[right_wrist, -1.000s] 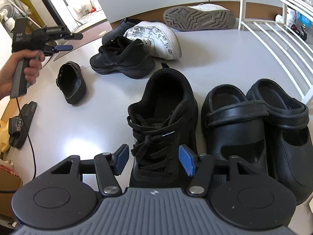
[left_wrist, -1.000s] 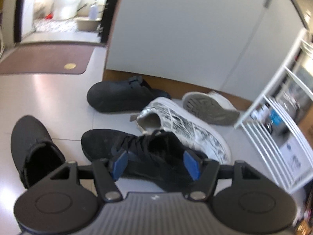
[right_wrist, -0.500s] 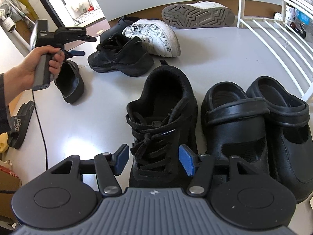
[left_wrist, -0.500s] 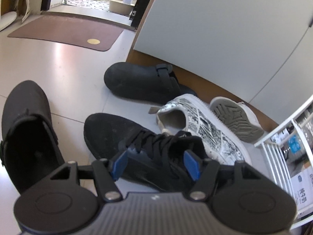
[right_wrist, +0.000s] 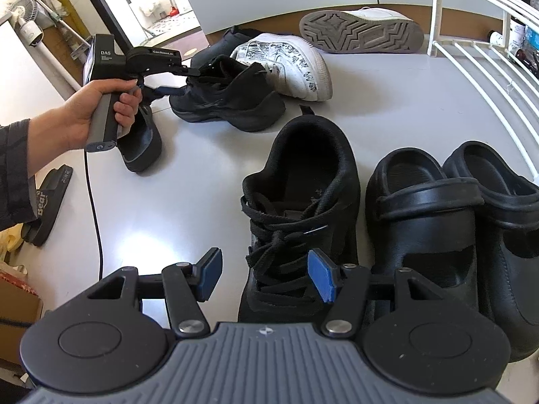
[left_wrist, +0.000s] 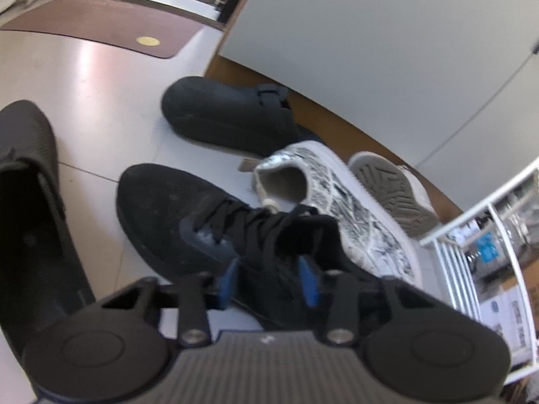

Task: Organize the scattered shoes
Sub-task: 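Close the left gripper on the heel of the second black sneaker, then lift the second black sneaker with the left gripper toward the first sneaker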

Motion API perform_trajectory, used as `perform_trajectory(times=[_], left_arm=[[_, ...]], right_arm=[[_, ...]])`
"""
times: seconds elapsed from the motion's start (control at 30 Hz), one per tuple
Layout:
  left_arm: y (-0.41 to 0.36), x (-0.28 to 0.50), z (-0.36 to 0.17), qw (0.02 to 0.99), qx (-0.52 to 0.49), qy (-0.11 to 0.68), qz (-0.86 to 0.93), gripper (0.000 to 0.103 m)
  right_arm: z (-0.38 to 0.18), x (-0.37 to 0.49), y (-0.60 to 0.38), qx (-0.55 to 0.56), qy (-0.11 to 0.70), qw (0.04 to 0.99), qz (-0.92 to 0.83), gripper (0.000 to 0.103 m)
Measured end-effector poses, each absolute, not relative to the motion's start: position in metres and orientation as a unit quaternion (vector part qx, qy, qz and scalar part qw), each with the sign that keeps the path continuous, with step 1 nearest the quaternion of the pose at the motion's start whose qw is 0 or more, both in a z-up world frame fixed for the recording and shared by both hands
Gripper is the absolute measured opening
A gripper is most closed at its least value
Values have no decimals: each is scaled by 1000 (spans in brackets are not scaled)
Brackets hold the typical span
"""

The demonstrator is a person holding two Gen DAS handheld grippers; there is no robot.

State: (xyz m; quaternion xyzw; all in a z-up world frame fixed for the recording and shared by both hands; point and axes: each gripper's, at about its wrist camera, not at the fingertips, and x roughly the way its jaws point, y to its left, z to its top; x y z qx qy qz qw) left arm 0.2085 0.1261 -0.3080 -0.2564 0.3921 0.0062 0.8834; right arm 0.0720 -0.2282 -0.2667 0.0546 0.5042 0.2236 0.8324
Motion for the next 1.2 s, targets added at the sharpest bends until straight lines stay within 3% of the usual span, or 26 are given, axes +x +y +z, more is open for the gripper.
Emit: perform_trajectory(times=[0.6,0.73,0.83,1.2], left_arm=[[125,193,-295,894,-190,406,19,10],[128,199,-298,888,-211,408,24,18],[124,208,-307,885,-208,414,45,31],[121,199,-308,892,-175,413,46,13]], right_arm=[[-271,71,-231,57,512,831,211,62],[-273,72,-231,55,514,830,207,62],[-273,72,-229,55,516,830,206,62],[-275,70,-229,53,521,827,205,62]])
